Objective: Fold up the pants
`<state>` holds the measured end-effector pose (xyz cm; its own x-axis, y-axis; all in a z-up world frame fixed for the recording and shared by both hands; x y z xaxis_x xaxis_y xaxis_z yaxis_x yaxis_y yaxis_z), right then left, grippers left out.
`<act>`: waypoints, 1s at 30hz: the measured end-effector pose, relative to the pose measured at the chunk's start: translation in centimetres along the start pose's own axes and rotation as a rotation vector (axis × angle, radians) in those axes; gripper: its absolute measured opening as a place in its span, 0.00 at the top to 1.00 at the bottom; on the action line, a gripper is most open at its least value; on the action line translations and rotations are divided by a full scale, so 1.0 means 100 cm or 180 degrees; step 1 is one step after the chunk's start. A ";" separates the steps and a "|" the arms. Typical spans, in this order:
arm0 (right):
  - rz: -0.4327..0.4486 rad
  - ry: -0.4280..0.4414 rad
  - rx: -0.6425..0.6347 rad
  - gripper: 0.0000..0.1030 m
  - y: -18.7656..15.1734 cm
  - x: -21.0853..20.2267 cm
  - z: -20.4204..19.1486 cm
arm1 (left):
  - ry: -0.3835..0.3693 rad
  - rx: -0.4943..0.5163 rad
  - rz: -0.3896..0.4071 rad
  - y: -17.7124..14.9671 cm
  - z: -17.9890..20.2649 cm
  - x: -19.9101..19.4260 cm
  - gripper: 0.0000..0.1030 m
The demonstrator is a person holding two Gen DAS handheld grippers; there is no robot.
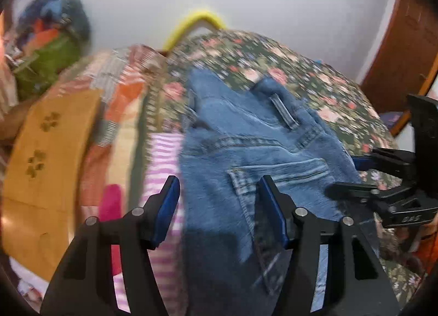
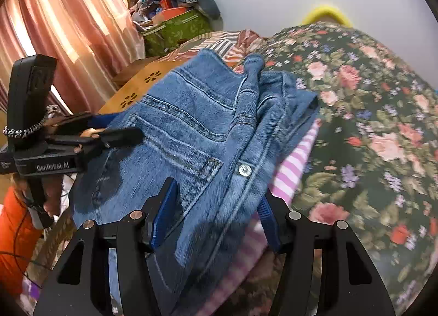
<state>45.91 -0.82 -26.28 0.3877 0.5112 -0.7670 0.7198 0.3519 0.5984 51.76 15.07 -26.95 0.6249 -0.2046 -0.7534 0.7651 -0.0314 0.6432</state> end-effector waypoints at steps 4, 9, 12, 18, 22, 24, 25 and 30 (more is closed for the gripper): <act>0.0119 -0.0145 -0.0037 0.48 -0.005 -0.036 -0.005 | 0.0099 -0.0114 0.0103 -0.002 -0.006 -0.032 0.41; 0.0453 -0.0210 -0.0045 0.48 -0.005 -0.103 -0.015 | 0.0111 -0.0114 0.0422 -0.003 0.012 -0.094 0.41; 0.0688 -0.0222 -0.0072 0.48 -0.004 -0.145 -0.026 | 0.0066 -0.0064 0.0635 -0.003 0.034 -0.136 0.42; 0.1144 -0.0298 -0.0264 0.46 -0.011 -0.228 -0.063 | -0.0010 0.0195 0.1094 -0.015 0.094 -0.232 0.41; 0.1412 -0.0295 -0.0343 0.46 -0.026 -0.274 -0.089 | 0.0003 0.0279 0.1440 -0.030 0.130 -0.296 0.41; 0.1539 -0.0276 -0.0368 0.46 -0.034 -0.293 -0.101 | 0.0076 0.0288 0.1607 -0.040 0.146 -0.328 0.41; 0.1613 -0.0237 -0.0369 0.46 -0.040 -0.306 -0.107 | 0.0090 0.0287 0.1679 -0.045 0.152 -0.341 0.41; 0.1941 -0.0165 -0.0398 0.41 -0.065 -0.352 -0.133 | 0.0312 0.0333 0.1998 -0.073 0.179 -0.395 0.37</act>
Point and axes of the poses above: each gripper's, at about its wrist camera, not at the fingertips, and x roughly the way its jaws point, z to its right, y to its top, the point moved 4 cm from there along x, roughly the way its jaws point, and after that the axes turned 3 degrees about -y, right-handed, at the moved point
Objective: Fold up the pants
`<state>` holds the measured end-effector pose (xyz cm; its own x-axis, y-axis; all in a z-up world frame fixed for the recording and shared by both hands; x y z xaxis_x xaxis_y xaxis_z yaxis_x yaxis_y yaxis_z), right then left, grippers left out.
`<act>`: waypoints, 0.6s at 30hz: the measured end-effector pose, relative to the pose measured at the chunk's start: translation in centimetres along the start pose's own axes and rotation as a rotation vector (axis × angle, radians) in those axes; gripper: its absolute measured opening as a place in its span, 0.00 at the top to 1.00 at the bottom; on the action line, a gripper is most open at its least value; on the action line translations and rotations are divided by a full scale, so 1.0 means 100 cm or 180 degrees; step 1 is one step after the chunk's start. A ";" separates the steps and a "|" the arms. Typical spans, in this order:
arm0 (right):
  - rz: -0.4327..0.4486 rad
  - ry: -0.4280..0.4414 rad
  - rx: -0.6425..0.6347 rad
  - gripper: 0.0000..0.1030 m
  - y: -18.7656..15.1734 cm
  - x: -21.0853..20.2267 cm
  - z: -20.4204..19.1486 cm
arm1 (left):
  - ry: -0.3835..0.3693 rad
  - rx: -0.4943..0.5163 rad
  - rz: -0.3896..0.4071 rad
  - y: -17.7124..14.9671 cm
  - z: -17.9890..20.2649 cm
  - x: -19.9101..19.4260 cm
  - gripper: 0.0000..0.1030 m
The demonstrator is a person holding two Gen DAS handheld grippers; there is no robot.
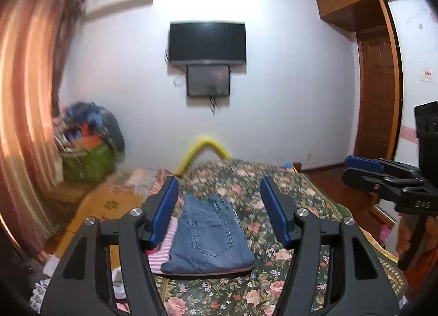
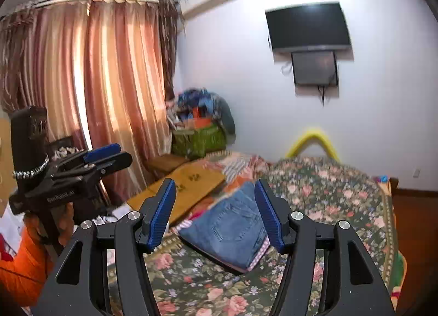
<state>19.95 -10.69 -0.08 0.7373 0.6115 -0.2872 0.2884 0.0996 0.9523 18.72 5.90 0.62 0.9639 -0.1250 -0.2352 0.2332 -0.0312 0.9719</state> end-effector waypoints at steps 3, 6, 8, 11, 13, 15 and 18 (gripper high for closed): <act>0.0224 -0.0050 -0.0034 0.29 0.001 -0.030 -0.015 | 0.0050 -0.0029 0.0150 -0.001 0.011 -0.030 0.31; 0.0392 -0.0125 -0.0066 0.23 0.000 -0.053 -0.027 | 0.0135 -0.0034 0.0242 -0.005 0.020 -0.055 0.24; 0.0448 -0.0143 -0.0065 0.20 -0.002 -0.060 -0.031 | 0.0165 -0.0066 0.0315 -0.008 0.024 -0.068 0.15; 0.0541 -0.0236 -0.0086 0.15 -0.006 -0.068 -0.037 | 0.0174 -0.0080 0.0376 -0.013 0.030 -0.083 0.11; 0.0609 -0.0296 -0.0082 0.08 -0.008 -0.071 -0.040 | 0.0203 -0.0094 0.0405 -0.015 0.032 -0.088 0.05; 0.0655 -0.0361 -0.0075 0.02 -0.009 -0.072 -0.042 | 0.0231 -0.0112 0.0436 -0.018 0.032 -0.094 0.02; 0.0716 -0.0489 -0.0113 0.00 -0.011 -0.074 -0.046 | 0.0236 -0.0143 0.0439 -0.022 0.033 -0.099 0.00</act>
Point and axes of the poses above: each gripper's, at about its wrist camera, not at the fingertips, and x roughly the way its jaws point, z to its right, y to its top, the point moved 4 cm from there along x, roughly the way its jaws point, and after that the axes turned 3 degrees about -y, right-handed, at the moved point
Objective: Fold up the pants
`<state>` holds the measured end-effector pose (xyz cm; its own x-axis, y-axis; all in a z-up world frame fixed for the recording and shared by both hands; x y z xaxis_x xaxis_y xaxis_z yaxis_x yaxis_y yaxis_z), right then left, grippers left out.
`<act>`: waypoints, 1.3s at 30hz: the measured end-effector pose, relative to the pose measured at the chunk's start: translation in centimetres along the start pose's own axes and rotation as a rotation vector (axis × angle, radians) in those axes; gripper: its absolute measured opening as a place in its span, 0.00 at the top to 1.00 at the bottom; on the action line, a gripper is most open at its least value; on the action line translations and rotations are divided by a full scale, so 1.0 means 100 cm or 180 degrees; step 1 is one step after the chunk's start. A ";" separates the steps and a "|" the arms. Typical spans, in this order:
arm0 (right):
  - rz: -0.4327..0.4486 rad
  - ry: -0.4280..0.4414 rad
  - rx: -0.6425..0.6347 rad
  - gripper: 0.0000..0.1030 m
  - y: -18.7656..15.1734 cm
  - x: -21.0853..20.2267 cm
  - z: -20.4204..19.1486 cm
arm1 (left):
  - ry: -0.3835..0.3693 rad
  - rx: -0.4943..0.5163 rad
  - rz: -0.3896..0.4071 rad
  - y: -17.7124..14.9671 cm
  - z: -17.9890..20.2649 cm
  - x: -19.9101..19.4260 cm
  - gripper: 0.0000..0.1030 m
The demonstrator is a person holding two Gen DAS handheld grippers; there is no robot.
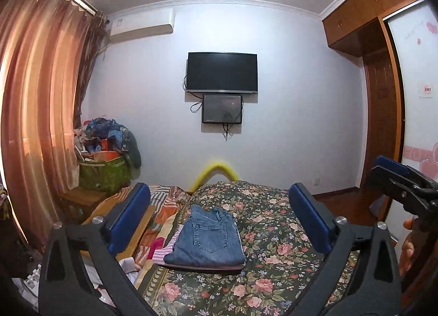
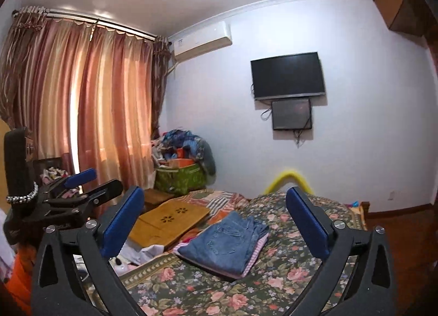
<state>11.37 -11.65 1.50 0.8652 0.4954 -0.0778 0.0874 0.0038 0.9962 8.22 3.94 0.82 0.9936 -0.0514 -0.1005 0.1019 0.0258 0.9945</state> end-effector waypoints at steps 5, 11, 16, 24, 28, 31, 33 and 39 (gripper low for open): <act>0.0007 -0.0038 0.0015 0.00 -0.002 -0.005 -0.004 | 0.0024 -0.0038 -0.0032 -0.006 -0.001 0.000 0.00; -0.0052 -0.0051 0.0068 0.00 -0.011 -0.010 -0.002 | 0.0039 -0.0025 0.0000 -0.009 -0.001 -0.002 0.00; -0.0080 -0.0046 0.0053 0.00 -0.013 -0.011 -0.001 | 0.0043 -0.0006 0.0011 -0.011 -0.001 -0.003 0.00; -0.0107 -0.0050 0.0058 0.00 -0.013 -0.012 -0.002 | 0.0058 0.0030 0.0021 -0.015 0.001 -0.004 0.00; -0.0113 -0.0051 0.0056 0.00 -0.012 -0.013 -0.001 | 0.0050 0.0032 0.0018 -0.015 0.002 -0.004 0.00; -0.0113 -0.0044 0.0060 0.00 -0.011 -0.013 0.000 | 0.0045 0.0033 0.0019 -0.015 0.002 -0.004 0.00; -0.0113 -0.0046 0.0058 0.00 -0.011 -0.014 0.000 | 0.0041 0.0030 0.0018 -0.015 0.003 -0.004 0.00; -0.0113 -0.0054 0.0053 0.00 -0.010 -0.014 -0.001 | 0.0033 0.0034 0.0021 -0.015 0.003 -0.004 0.00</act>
Point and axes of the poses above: each gripper's, at about its wrist camera, not at the fingertips, and x roughly the way its jaws point, z to its right, y to its top, the point moved 4 cm from there along x, roughly the way its jaws point, and after that the axes turned 3 degrees about -y, right-handed, at the moved point
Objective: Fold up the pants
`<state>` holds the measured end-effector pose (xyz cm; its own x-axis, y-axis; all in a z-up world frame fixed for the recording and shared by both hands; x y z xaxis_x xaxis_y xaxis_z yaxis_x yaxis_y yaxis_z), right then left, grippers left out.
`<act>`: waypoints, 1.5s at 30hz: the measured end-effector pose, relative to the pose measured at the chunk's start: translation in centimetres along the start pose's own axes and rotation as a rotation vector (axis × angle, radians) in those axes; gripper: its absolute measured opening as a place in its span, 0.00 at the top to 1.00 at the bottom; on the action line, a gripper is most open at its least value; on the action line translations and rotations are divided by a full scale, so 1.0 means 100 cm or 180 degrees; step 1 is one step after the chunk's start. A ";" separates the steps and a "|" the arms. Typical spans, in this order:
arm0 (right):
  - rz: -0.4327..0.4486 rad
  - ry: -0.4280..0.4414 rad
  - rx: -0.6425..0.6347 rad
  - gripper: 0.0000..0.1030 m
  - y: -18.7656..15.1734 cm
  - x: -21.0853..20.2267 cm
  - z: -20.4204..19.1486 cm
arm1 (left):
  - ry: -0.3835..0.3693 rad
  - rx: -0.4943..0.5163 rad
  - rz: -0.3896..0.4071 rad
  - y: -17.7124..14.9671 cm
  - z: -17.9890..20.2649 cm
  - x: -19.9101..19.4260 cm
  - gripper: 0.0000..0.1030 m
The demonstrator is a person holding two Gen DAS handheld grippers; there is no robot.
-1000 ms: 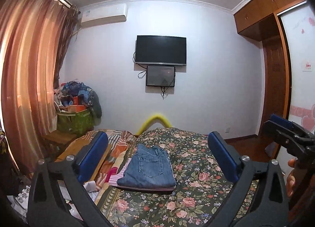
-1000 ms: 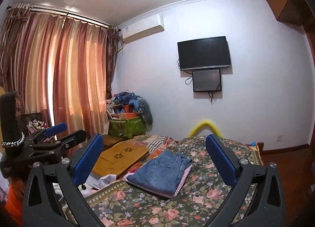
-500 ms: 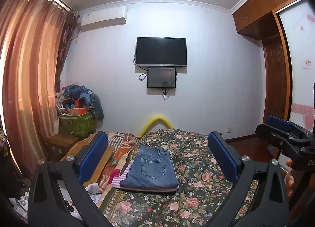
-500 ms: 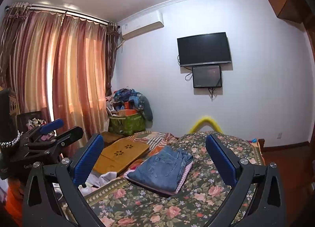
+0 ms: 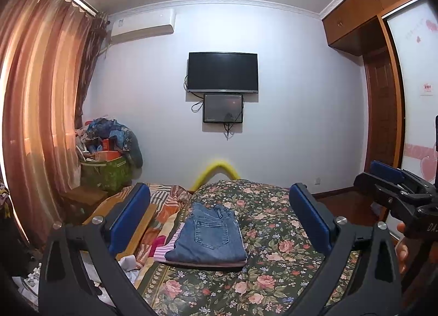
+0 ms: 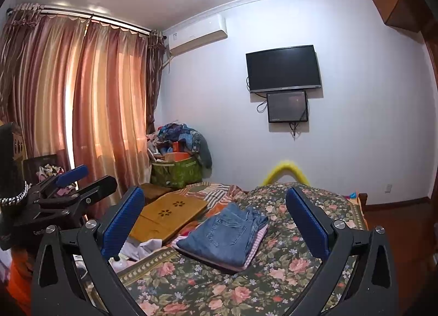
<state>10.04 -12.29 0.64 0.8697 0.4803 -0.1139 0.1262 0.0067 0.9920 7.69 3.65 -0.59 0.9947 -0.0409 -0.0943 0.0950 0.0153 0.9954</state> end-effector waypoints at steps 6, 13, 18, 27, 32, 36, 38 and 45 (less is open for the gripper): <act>-0.0005 0.0008 -0.0002 0.00 0.001 -0.001 0.000 | -0.0014 -0.0013 -0.0001 0.000 0.001 0.000 0.00; -0.0014 0.0014 0.0007 0.00 0.000 -0.001 0.002 | -0.0030 -0.0001 -0.0005 0.001 0.004 0.002 0.00; -0.0015 0.0013 0.0006 0.00 0.001 -0.001 0.003 | -0.0041 0.0009 -0.0003 0.000 0.004 0.002 0.00; -0.0021 0.0015 0.0008 0.00 0.001 -0.001 0.004 | -0.0043 0.0014 -0.0018 -0.001 0.005 0.003 0.00; -0.0016 0.0017 0.0011 0.00 0.000 -0.003 0.006 | -0.0045 -0.0001 -0.0025 -0.001 0.006 0.003 0.00; -0.0020 0.0021 0.0019 0.00 -0.002 -0.002 0.007 | -0.0052 0.0004 -0.0064 -0.002 0.007 0.006 0.00; -0.0031 0.0023 0.0029 0.00 -0.002 -0.002 0.008 | -0.0059 0.0009 -0.0072 -0.003 0.007 0.007 0.00; -0.0052 0.0023 0.0053 0.00 -0.002 0.000 0.010 | -0.0070 -0.0004 -0.0089 -0.004 0.007 0.009 0.00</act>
<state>10.52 -13.12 0.40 0.8639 0.4866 -0.1298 0.1484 0.0002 0.9889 8.50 2.88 -1.05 0.9905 -0.0634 -0.1216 0.1228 0.0150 0.9923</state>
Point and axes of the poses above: each gripper's, at about its wrist camera, not at the fingertips, and x roughly the way its jaws point, z to its right, y to its top, the point moved 4 cm from there along x, roughly the way its jaws point, and after that the axes turned 3 degrees about -y, right-handed, at the moved point
